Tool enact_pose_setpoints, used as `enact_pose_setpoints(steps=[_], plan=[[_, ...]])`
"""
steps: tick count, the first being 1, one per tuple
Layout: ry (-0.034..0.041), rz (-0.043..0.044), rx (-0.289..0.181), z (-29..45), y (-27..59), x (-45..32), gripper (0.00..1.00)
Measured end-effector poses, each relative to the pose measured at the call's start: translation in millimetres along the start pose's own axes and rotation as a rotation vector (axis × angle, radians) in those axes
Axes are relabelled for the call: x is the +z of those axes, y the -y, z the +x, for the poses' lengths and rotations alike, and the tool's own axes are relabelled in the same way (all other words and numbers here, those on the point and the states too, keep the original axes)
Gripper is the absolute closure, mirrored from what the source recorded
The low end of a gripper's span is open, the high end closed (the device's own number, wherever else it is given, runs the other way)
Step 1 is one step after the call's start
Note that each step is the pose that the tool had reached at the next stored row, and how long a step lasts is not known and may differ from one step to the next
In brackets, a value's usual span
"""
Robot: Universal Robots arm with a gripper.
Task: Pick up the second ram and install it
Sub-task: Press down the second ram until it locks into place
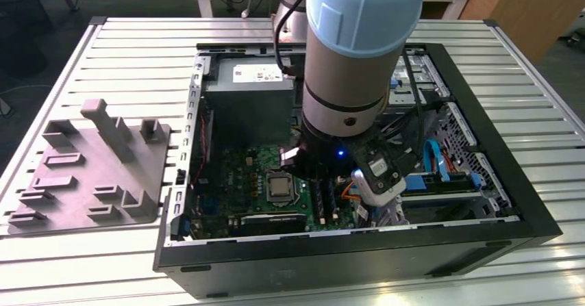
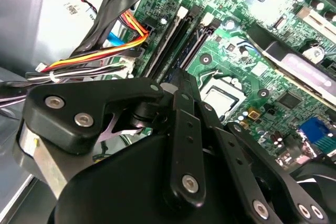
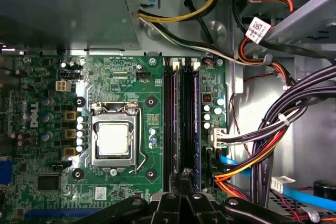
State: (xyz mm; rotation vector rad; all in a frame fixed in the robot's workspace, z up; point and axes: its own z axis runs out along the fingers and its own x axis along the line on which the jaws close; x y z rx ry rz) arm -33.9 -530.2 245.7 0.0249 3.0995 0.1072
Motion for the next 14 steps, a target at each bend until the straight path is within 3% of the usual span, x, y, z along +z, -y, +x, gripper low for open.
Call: enact_pose_setpoints(steps=[4, 14], plan=[[-0.0005, 0.0091, 0.000, 0.0, 0.4, 1.2, 0.90], [-0.0020, 0.0105, 0.000, 0.4, 4.4, 13.6, 0.90]])
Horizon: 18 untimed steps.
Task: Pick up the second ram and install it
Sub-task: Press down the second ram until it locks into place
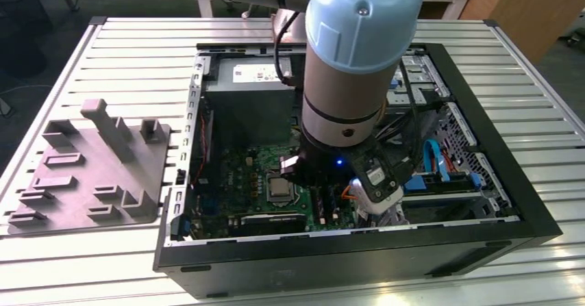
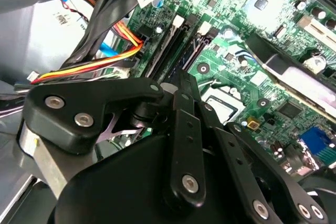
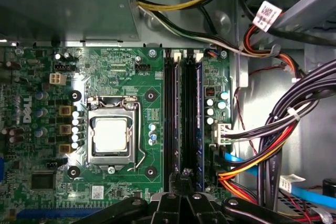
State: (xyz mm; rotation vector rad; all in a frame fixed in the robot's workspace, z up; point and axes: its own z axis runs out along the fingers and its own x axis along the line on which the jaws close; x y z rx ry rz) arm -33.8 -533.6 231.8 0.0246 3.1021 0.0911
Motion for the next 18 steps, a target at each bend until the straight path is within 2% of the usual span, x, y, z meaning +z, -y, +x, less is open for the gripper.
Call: enact_pose_setpoints(steps=[6, 18], plan=[[-0.0019, 0.0002, 0.000, 0.3, 0.8, 8.8, 0.90], [-0.0023, 0.0006, 0.000, 0.5, 1.1, 13.4, 0.90]])
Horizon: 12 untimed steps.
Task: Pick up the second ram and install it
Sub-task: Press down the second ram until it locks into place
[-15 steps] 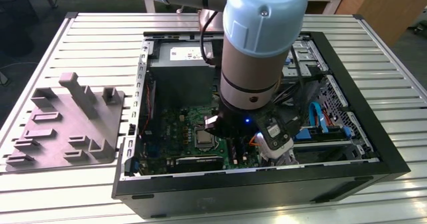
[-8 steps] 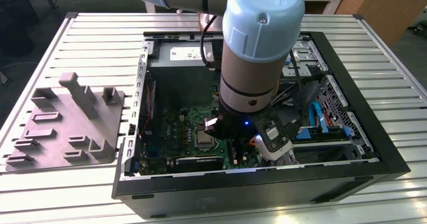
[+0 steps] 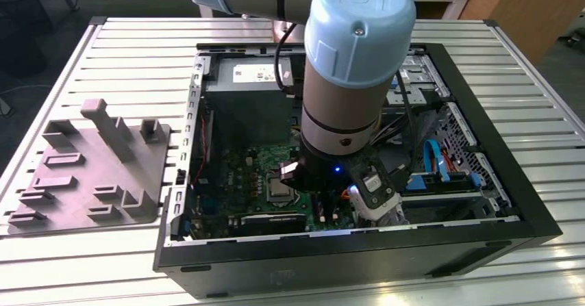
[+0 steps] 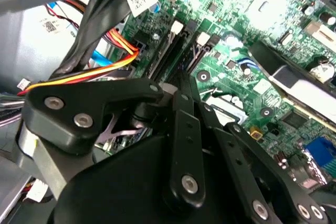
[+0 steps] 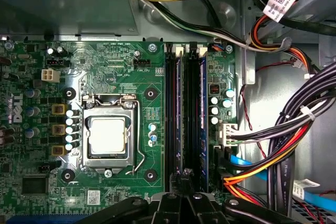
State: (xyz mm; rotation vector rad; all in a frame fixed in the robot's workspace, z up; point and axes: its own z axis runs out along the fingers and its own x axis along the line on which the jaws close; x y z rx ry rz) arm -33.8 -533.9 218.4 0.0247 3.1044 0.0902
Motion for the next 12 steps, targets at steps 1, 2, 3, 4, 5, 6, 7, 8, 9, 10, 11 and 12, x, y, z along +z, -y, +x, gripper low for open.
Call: enact_pose_setpoints(steps=[1, 2, 3, 4, 5, 6, 7, 8, 9, 10, 11, 12], plan=[[0.0000, 0.0001, 0.000, 0.0, 0.1, 0.8, 0.90], [-0.0001, 0.0000, 0.000, 0.1, 0.1, 1.0, 0.90], [-0.0001, 0.0000, 0.000, 0.1, 0.1, 1.1, 0.90], [-0.0001, -0.0001, 0.000, 0.1, 0.1, 1.1, 0.90], [0.0000, -0.0003, 0.000, 0.1, 0.1, 1.2, 0.90], [0.0000, -0.0005, 0.000, 0.1, 0.1, 1.4, 0.90], [0.0001, -0.0006, 0.000, 0.0, 0.0, 1.3, 0.90], [0.0005, -0.0020, 0.000, 0.0, -0.2, 0.2, 0.90], [0.0009, -0.0035, 0.000, -0.2, -0.5, -2.4, 0.90], [0.0003, -0.0015, 0.000, -0.3, -0.6, -7.7, 0.90], [0.0001, -0.0005, 0.000, -0.4, -0.7, -11.6, 0.90], [0.0001, -0.0007, 0.000, -0.5, -0.9, -14.2, 0.90]])
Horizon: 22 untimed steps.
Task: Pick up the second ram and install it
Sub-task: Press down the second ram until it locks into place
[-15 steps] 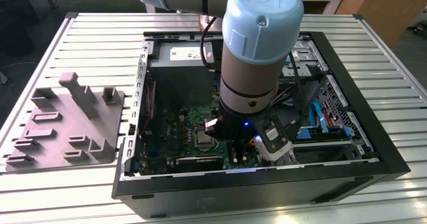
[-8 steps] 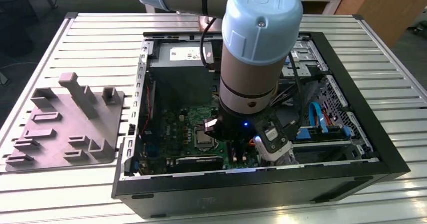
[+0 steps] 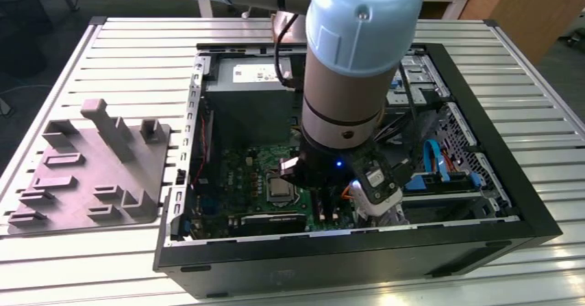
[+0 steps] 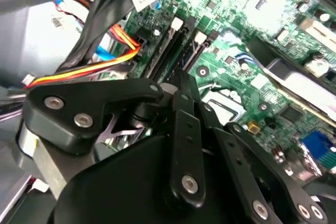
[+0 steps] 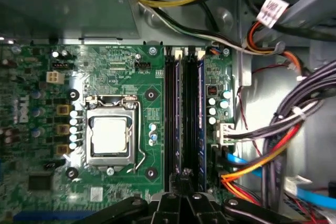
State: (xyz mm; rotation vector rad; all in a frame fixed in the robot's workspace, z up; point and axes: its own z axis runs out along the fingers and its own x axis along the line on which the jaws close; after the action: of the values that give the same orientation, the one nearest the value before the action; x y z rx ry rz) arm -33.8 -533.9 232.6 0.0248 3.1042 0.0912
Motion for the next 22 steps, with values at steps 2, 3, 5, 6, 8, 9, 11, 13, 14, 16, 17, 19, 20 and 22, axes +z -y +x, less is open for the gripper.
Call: enact_pose_setpoints(steps=[2, 3, 5, 6, 8, 9, 11, 13, 14, 16, 17, 19, 20, 22], plan=[[0.0000, 0.0001, 0.000, -0.1, -0.2, -2.4, 0.90], [0.0001, 0.0000, 0.000, -0.1, -0.2, -2.4, 0.90], [0.0000, 0.0001, 0.000, -0.1, -0.1, -2.7, 0.90], [0.0000, 0.0003, 0.000, -0.1, -0.2, -2.8, 0.90], [-0.0001, 0.0005, 0.000, -0.1, -1.4, -2.9, 0.90], [-0.0001, 0.0005, 0.000, -0.1, -3.3, -2.8, 0.90], [0.0000, 0.0003, 0.000, 0.1, -9.2, -2.3, 0.90], [-0.0001, 0.0003, 0.000, 0.2, -15.6, -1.9, 0.90], [-0.0001, 0.0004, 0.000, 0.2, -18.7, -1.7, 0.90], [0.0000, 0.0001, 0.000, 0.3, -24.3, -1.3, 0.90], [0.0000, 0.0003, 0.000, 0.4, -26.6, -1.2, 0.90], [0.0000, 0.0003, 0.000, 0.4, -29.6, -1.0, 0.90], [0.0000, 0.0001, 0.000, 0.4, -30.2, -1.1, 0.90], [-0.0001, 0.0004, 0.000, 0.3, -30.4, -4.3, 0.90]])
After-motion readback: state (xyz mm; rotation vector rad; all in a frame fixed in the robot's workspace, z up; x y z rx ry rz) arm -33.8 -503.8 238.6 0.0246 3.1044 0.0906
